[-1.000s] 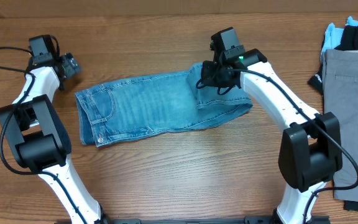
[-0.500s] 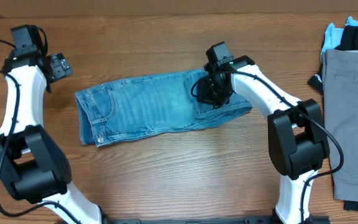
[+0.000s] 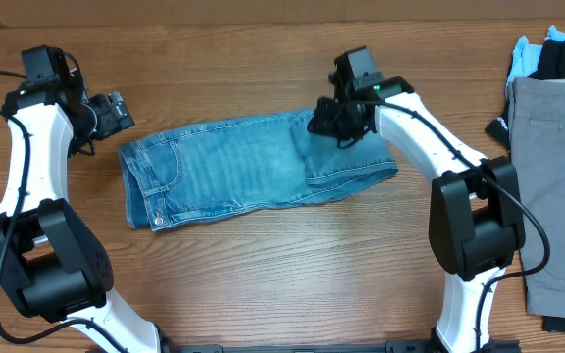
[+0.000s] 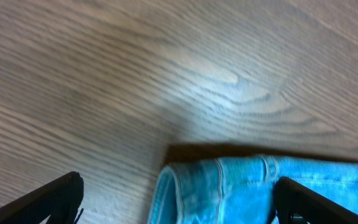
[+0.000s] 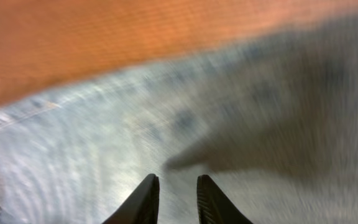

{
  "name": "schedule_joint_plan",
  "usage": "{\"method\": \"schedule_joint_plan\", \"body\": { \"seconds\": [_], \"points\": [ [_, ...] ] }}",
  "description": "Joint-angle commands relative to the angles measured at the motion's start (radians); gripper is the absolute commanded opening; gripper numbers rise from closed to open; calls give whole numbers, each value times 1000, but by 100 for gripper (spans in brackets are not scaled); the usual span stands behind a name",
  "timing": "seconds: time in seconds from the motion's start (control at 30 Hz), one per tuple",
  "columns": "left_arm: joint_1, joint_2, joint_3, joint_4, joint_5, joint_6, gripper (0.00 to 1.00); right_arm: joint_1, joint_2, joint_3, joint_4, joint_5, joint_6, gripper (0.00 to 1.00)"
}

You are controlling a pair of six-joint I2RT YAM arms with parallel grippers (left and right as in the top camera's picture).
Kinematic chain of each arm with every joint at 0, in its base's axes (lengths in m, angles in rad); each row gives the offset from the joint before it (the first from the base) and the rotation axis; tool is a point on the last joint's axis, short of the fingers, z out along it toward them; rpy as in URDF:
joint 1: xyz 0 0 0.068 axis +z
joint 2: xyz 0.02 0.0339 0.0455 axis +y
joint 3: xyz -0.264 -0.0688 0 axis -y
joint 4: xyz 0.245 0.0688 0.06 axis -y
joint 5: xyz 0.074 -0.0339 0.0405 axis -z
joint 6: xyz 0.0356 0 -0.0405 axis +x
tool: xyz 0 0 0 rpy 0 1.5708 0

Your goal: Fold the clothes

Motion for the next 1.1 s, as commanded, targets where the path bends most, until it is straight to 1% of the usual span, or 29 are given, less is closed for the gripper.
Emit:
{"method": "schedule_joint_plan", "body": {
  "seconds": [0.0, 0.2, 0.33, 0.53, 0.67, 0.7, 0.73, 0.77, 0.87, 1.0, 1.03, 1.07],
  "points": [
    [3, -11, 2, -16, 38, 23, 100, -5, -39, 40, 19, 5, 3, 25],
    [3, -11, 2, -12, 39, 22, 100, 8, 2, 2, 18, 2, 6, 25],
    [3, -11, 2, -11, 38, 23, 100, 20, 39, -21, 28, -72, 6, 25],
    [3, -11, 2, -12, 38, 23, 100, 42, 126, -22, 108, -142, 7, 28],
    [3, -11, 2, -17, 39, 23, 100, 40, 177, -22, 143, -107, 10, 29],
    [3, -11, 2, -22, 39, 23, 100, 32, 179, -22, 146, -66, 10, 31],
    [3, -11, 2, -24, 39, 23, 100, 25, 179, -21, 146, -32, 9, 40],
    [3, -11, 2, -25, 39, 23, 100, 18, 175, -18, 140, -3, 1, 45],
    [3, -11, 2, -27, 41, 23, 100, 3, 154, -2, 109, 27, -41, 47],
    [3, -11, 2, -27, 41, 23, 100, -8, 63, 26, 54, 39, -76, 49],
    [3, -11, 2, -27, 41, 23, 100, -8, 39, 34, 36, 40, -83, 52],
    [3, -11, 2, -27, 41, 23, 100, -9, 14, 42, 13, 40, -92, 59]
  ]
}}
